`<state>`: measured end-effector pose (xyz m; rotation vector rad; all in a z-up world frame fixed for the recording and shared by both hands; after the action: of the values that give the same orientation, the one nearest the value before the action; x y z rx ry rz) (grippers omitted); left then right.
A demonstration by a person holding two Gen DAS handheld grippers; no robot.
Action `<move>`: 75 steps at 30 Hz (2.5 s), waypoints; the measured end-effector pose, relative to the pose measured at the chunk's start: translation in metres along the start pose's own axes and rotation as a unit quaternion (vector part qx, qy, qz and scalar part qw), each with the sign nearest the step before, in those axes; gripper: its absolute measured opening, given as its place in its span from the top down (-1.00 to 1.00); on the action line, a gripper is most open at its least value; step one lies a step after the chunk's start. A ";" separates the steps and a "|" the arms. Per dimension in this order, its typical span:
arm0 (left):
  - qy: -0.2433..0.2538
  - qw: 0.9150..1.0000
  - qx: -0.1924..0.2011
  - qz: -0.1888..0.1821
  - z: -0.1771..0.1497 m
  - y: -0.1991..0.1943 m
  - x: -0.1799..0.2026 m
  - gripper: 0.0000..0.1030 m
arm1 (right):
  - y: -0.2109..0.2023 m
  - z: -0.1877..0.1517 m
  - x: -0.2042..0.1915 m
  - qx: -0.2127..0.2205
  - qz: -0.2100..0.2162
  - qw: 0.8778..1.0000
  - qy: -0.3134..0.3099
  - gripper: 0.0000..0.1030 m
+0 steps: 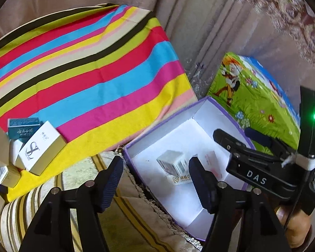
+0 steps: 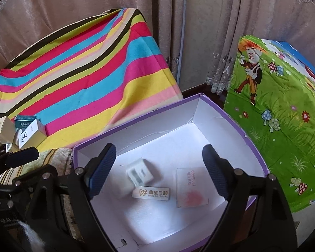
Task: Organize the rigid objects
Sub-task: 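Carry both boxes into the purple-rimmed box and open both grippers to release them, then move both grippers back to the pile of boxes, then grasp another small white box with the left gripper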
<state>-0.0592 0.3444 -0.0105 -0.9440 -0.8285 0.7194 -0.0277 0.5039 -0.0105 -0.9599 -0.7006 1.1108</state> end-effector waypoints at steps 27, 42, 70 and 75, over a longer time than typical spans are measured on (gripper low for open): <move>-0.108 0.989 0.082 0.061 -0.065 -0.093 -0.136 -0.33 | -0.043 -0.005 -0.125 0.041 0.042 0.992 -0.113 -0.84; -0.241 0.964 0.088 0.066 -0.125 -0.120 -0.239 -0.33 | -0.030 -0.027 -0.182 -0.004 0.095 0.981 -0.170 -0.84; -0.245 0.968 -0.028 0.054 -0.111 -0.063 -0.288 0.06 | -0.003 -0.038 -0.237 -0.052 0.085 0.971 -0.218 -0.84; -0.248 0.968 -0.024 0.037 -0.113 -0.064 -0.289 0.15 | -0.005 -0.038 -0.249 -0.051 0.090 0.970 -0.221 -0.84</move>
<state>-0.0954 0.0361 -0.0740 -0.8506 -1.2592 1.0261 -0.0712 0.2558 -0.0237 -0.8829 -1.0544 1.4844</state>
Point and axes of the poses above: each gripper's, at about its wrist camera, not at the fingertips, and y roughly the way its jaws point, x to its right, z to its top, the point moved 6 cm from there along y, roughly the way its jaws point, and after that the axes turned 12 degrees about -x, right-handed, at the moved point
